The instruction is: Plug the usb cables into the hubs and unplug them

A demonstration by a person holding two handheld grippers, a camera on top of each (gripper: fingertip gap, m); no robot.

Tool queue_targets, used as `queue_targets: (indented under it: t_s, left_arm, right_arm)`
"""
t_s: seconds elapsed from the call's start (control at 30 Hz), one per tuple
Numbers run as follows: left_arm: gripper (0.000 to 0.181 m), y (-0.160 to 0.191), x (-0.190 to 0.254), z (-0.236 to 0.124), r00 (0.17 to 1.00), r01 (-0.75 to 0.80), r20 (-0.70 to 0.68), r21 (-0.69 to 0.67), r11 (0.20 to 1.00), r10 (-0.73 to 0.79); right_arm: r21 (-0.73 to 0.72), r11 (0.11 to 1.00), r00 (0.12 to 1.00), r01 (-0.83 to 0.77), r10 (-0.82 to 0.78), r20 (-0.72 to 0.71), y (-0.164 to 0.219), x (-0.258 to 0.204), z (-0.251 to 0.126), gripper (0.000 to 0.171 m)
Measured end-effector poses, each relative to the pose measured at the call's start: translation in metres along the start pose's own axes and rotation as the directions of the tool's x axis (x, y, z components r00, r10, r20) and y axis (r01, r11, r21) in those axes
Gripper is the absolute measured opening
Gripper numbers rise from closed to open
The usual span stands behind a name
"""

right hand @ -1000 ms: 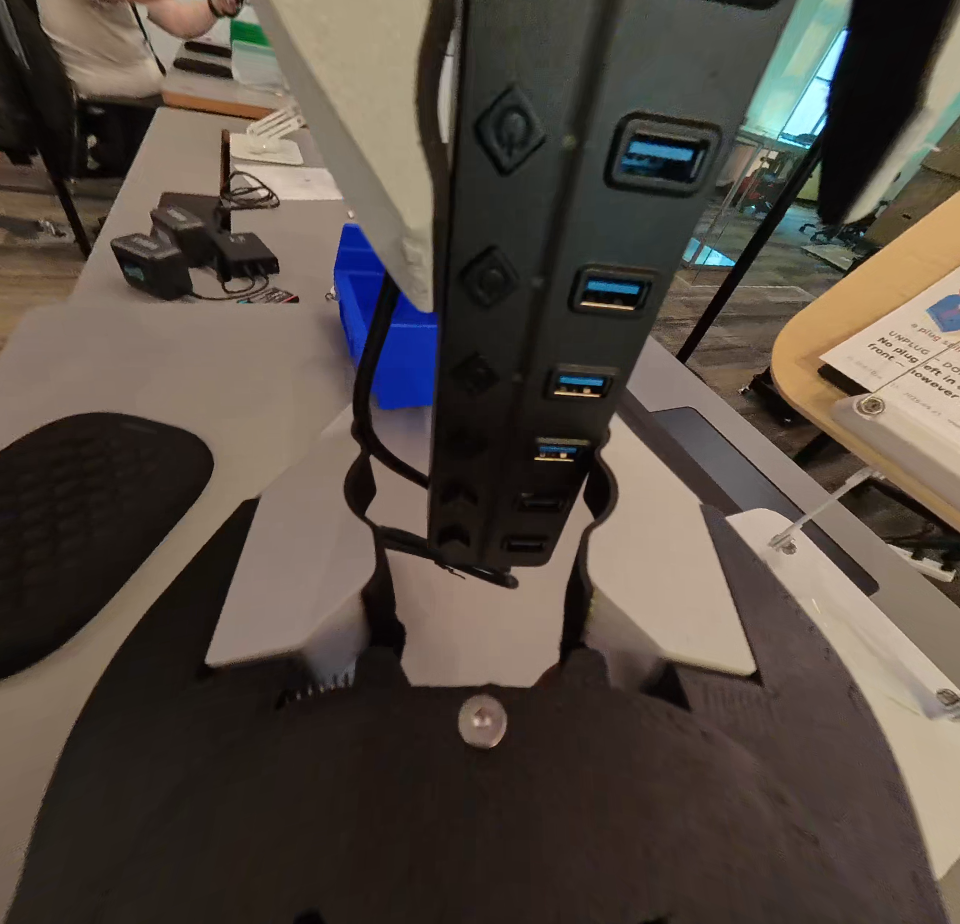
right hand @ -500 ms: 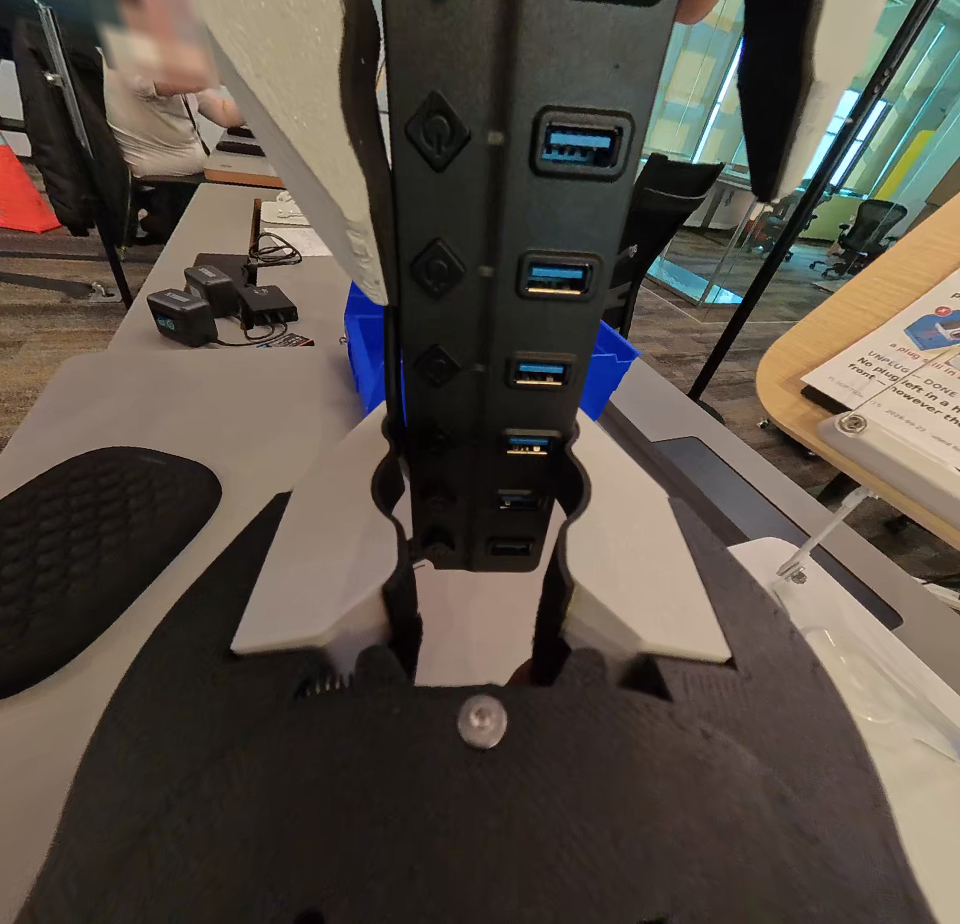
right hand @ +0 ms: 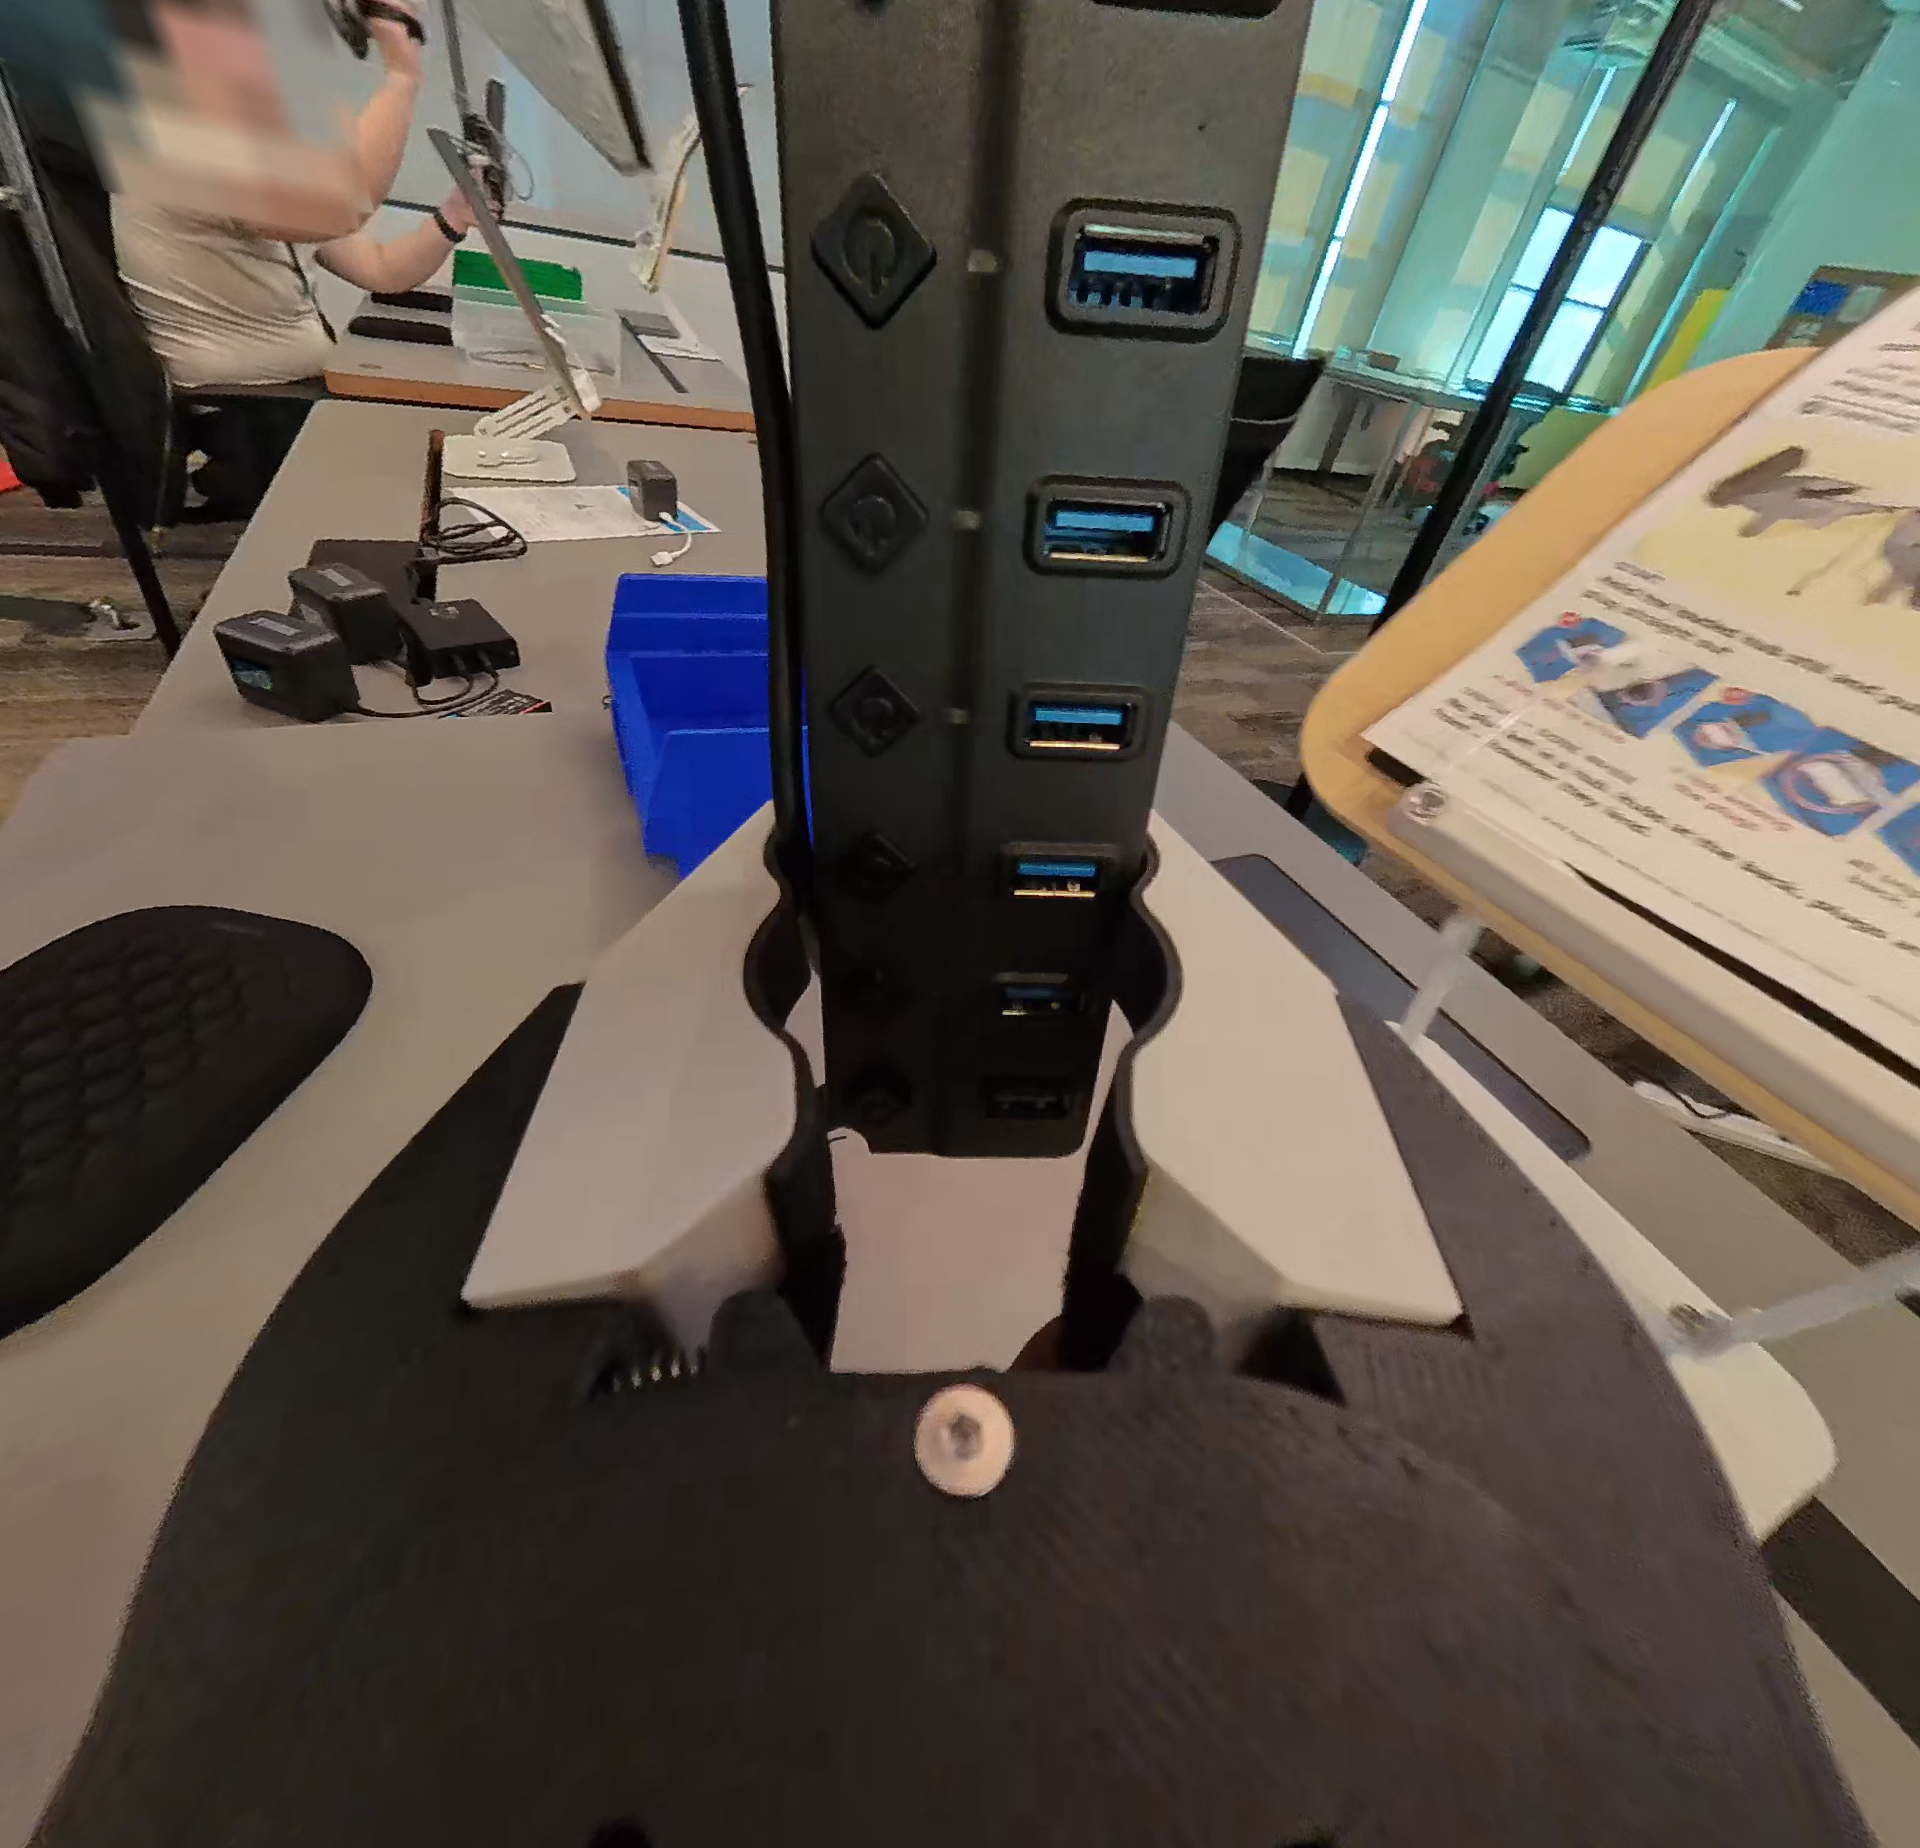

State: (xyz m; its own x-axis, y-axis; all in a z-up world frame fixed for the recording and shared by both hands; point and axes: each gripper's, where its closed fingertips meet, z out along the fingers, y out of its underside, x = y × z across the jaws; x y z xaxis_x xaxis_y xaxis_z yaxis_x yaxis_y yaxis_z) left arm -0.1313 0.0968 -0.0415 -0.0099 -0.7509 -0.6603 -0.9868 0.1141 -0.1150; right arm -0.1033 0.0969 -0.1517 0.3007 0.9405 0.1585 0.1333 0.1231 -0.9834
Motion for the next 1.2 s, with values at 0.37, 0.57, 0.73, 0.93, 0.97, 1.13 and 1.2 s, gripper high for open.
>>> queue_targets:
  t_s: [0.37,0.57,0.73,0.93,0.97,1.13,1.2]
  left_arm:
    - [0.058,0.076,0.059,0.021,0.886,0.359,0.218,0.233,0.904,-0.409]
    - [0.053,0.094,0.104,0.116,0.759,0.544,0.151,0.389,0.744,-0.634]
    - [0.055,0.102,0.119,0.189,0.695,0.602,0.159,0.404,0.689,-0.701]
    - [0.053,0.122,0.130,0.225,0.641,0.628,0.222,0.399,0.669,-0.734]
    - [0.054,0.123,0.131,0.226,0.652,0.617,0.235,0.389,0.684,-0.721]
    - [0.053,0.127,0.128,0.224,0.624,0.627,0.235,0.417,0.658,-0.745]
    - [0.054,0.129,0.130,0.227,0.622,0.636,0.231,0.409,0.655,-0.748]
  right_arm:
    - [0.002,1.000,0.960,0.016,-0.015,-0.279,-0.037,0.129,-0.142,0.057]
    - [-0.010,0.999,0.855,0.051,-0.049,-0.516,-0.076,0.221,-0.252,0.056]
    - [-0.096,0.993,0.721,0.067,-0.114,-0.683,-0.089,0.295,-0.322,0.056]
    - [-0.193,0.981,0.588,-0.006,-0.153,-0.794,-0.049,0.367,-0.372,0.056]
    - [-0.210,0.977,0.569,-0.022,-0.161,-0.807,-0.039,0.376,-0.378,0.056]
    - [-0.264,0.958,0.501,-0.116,-0.173,-0.848,0.014,0.411,-0.398,0.057]
    - [-0.280,0.946,0.497,-0.164,-0.166,-0.852,0.039,0.419,-0.401,0.056]
